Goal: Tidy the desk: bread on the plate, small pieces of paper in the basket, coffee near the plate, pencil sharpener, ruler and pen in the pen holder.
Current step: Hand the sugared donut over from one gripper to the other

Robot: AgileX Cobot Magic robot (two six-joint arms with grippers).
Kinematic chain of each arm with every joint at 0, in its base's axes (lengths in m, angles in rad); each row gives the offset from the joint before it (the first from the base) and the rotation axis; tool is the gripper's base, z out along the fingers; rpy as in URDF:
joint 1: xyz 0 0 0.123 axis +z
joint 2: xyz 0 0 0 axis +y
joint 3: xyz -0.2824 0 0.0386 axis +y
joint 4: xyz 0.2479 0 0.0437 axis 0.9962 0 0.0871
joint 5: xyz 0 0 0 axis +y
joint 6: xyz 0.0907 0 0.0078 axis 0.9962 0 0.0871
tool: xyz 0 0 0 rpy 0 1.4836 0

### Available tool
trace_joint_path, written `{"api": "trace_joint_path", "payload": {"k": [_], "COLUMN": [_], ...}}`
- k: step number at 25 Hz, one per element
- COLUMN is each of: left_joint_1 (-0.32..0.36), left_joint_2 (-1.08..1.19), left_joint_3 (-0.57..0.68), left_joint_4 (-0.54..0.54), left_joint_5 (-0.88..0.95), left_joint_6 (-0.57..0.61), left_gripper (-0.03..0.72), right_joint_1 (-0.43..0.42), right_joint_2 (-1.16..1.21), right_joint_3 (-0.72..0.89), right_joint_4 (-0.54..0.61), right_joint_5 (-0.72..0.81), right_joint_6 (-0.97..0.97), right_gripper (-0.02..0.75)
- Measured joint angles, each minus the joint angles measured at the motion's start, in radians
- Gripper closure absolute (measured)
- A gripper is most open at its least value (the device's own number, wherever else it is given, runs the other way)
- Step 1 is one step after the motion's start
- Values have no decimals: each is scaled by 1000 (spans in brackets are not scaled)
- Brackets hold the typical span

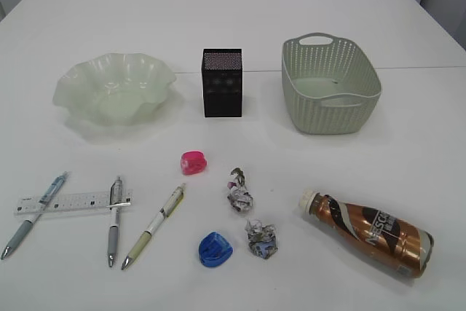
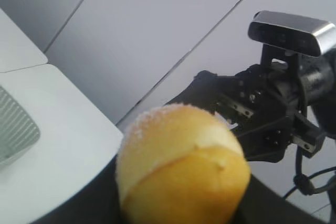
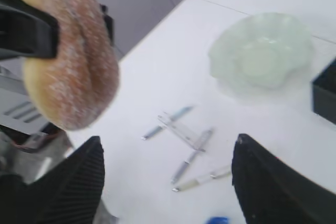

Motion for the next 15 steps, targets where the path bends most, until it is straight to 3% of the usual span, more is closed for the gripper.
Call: {"api": "trace_joint_path", "payload": {"k": [5, 15], "left_joint_1": [0, 4], "left_joint_2": [0, 2], "left_joint_3": [0, 0], "left_joint_4": [154, 778], "left_joint_5": [-97, -257], "left_joint_6": [-9, -209], "left_gripper": [428, 428], "right_joint_1": [-1, -1], "right_joint_2": [-21, -21], "right_joint_3": [0, 0], "right_joint_4": [-285, -618], "right_joint_5": [8, 12], "right_joint_6": [51, 242], "right_gripper": [155, 156]}}
